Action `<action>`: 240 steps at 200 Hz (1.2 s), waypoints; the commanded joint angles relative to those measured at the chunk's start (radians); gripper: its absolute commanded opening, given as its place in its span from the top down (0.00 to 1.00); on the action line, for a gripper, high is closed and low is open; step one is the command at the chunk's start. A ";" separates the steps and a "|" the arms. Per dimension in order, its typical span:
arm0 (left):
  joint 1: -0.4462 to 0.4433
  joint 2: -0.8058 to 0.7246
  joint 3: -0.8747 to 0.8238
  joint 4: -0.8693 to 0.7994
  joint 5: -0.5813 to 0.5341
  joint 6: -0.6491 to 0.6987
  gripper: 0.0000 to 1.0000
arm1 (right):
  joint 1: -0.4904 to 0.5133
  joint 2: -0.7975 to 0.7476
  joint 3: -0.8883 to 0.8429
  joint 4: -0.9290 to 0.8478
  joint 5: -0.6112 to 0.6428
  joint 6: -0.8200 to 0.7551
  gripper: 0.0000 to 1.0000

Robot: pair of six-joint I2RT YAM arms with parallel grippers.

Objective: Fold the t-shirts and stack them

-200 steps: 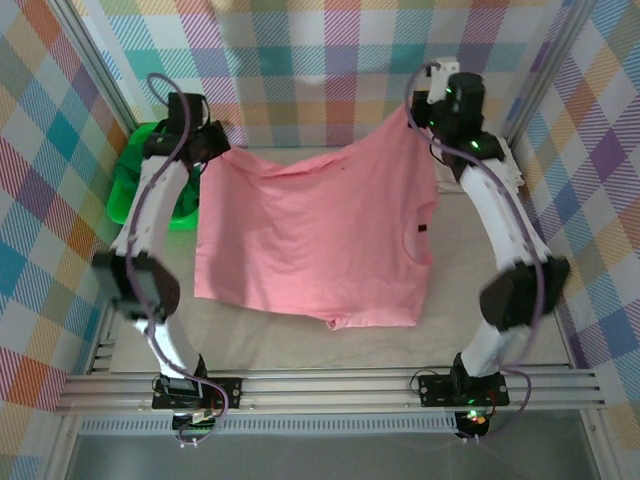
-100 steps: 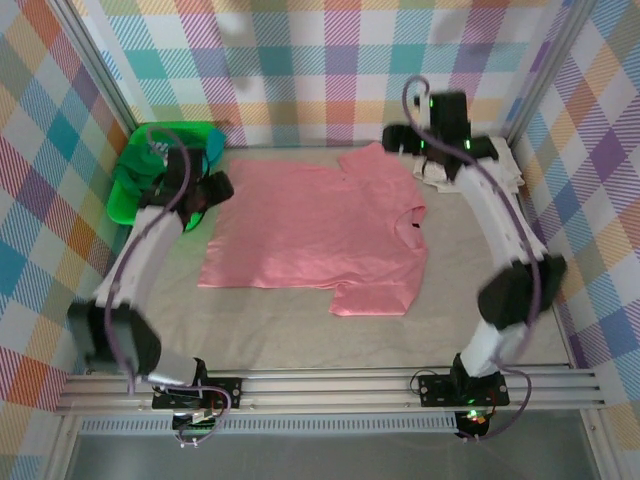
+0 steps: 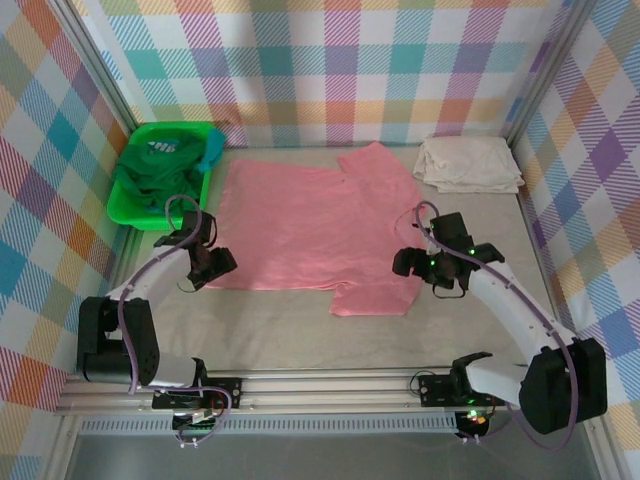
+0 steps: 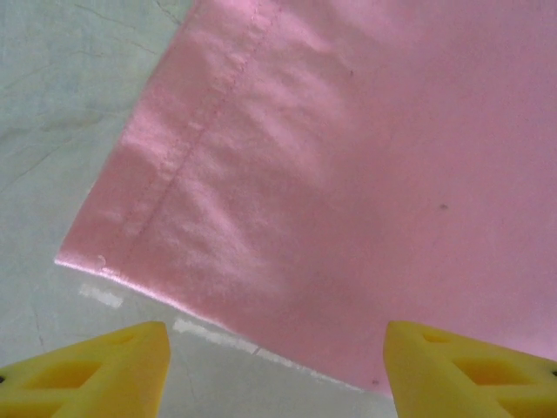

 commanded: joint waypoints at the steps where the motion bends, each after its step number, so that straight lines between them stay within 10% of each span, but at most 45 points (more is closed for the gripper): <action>1: 0.043 0.018 -0.002 0.024 0.014 -0.025 0.35 | -0.011 -0.068 -0.071 0.043 -0.113 0.079 0.14; 102: 0.237 0.078 -0.079 0.132 0.078 -0.007 0.44 | -0.012 -0.106 -0.287 0.135 -0.208 0.161 0.22; 160: 0.244 0.102 -0.091 0.179 0.108 0.006 0.99 | -0.010 -0.023 -0.344 0.288 -0.282 0.133 0.38; 240: 0.245 -0.011 -0.099 0.137 0.096 -0.014 1.00 | -0.009 0.046 -0.359 0.399 -0.274 0.156 0.58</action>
